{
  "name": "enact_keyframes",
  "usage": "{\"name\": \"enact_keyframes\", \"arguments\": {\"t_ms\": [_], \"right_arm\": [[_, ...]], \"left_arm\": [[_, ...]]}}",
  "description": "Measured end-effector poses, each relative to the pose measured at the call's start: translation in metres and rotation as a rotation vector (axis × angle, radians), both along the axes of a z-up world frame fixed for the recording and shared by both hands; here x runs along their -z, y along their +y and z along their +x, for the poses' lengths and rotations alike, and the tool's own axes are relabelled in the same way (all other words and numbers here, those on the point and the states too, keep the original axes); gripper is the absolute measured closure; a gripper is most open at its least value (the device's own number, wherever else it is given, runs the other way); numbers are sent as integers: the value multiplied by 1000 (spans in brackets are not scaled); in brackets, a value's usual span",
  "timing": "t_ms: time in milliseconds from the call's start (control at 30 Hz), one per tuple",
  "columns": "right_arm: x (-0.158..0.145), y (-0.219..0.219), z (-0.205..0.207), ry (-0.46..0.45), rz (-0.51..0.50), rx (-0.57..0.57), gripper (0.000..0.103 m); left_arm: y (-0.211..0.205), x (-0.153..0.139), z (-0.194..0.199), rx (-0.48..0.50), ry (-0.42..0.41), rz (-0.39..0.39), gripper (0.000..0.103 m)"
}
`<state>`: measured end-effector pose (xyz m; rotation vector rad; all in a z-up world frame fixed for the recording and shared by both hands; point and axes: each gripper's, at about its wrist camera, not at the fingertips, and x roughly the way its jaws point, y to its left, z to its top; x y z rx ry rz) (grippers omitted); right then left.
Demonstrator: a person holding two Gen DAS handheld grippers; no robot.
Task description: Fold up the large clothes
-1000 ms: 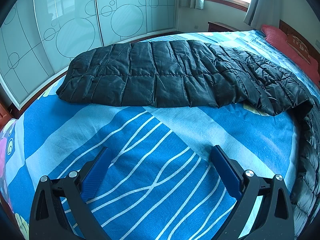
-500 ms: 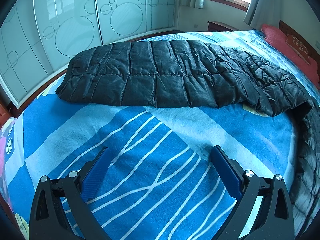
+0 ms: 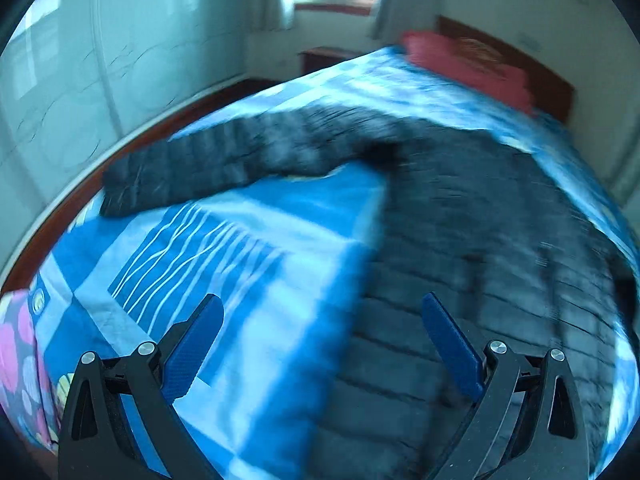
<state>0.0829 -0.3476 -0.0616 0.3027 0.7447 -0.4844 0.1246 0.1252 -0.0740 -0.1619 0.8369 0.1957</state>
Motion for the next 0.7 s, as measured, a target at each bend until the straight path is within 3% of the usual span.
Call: {"name": "enact_keyframes", "arguments": {"t_ms": [200, 300, 700], "right_arm": [[-69, 78, -7, -97, -70, -175, 2], [-86, 108, -19, -125, -99, -230, 2], [-83, 140, -66, -121, -123, -267, 2]], "left_arm": [[-51, -50, -28, 123, -71, -13, 5], [-69, -66, -44, 155, -104, 11, 5], [-106, -79, -96, 199, -129, 67, 5]]}}
